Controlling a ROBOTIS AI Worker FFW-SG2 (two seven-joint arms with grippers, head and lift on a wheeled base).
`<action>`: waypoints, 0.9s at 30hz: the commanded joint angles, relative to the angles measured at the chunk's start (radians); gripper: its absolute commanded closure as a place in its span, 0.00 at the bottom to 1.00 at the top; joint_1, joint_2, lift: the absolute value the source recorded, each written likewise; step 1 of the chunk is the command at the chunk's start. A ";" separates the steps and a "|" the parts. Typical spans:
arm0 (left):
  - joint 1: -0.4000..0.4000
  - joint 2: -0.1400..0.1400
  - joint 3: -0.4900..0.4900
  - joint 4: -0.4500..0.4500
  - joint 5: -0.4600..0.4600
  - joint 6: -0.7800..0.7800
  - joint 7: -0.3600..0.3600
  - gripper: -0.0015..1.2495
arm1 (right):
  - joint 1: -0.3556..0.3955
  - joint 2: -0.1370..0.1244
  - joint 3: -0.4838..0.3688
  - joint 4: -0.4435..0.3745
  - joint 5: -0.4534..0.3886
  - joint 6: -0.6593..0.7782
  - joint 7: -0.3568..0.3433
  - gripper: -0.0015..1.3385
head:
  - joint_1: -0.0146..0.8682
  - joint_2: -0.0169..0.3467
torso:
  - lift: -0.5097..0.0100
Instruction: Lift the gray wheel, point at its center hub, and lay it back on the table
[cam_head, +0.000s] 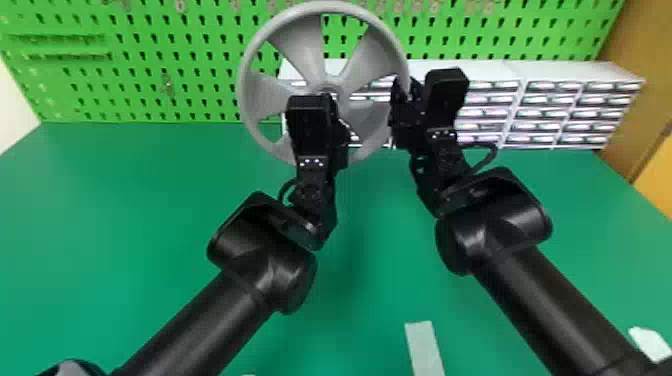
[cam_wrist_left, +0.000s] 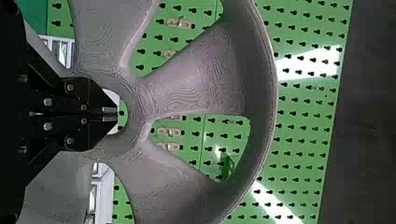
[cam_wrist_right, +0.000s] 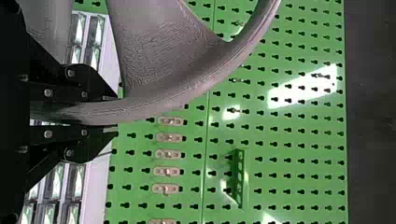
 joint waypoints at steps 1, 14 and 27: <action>-0.001 0.000 0.003 0.000 -0.001 0.000 -0.001 0.96 | 0.000 0.000 0.000 0.000 -0.001 0.000 0.000 0.92 | 0.80 0.18 | 0.80; 0.001 0.000 0.006 -0.001 -0.001 0.000 0.001 0.96 | 0.001 0.000 -0.002 0.000 -0.004 0.000 0.000 0.92 | 0.80 0.18 | 0.80; 0.002 -0.001 0.008 0.000 -0.001 -0.002 -0.001 0.96 | 0.000 0.000 -0.002 -0.001 -0.004 0.000 0.000 0.92 | 0.80 0.18 | 0.80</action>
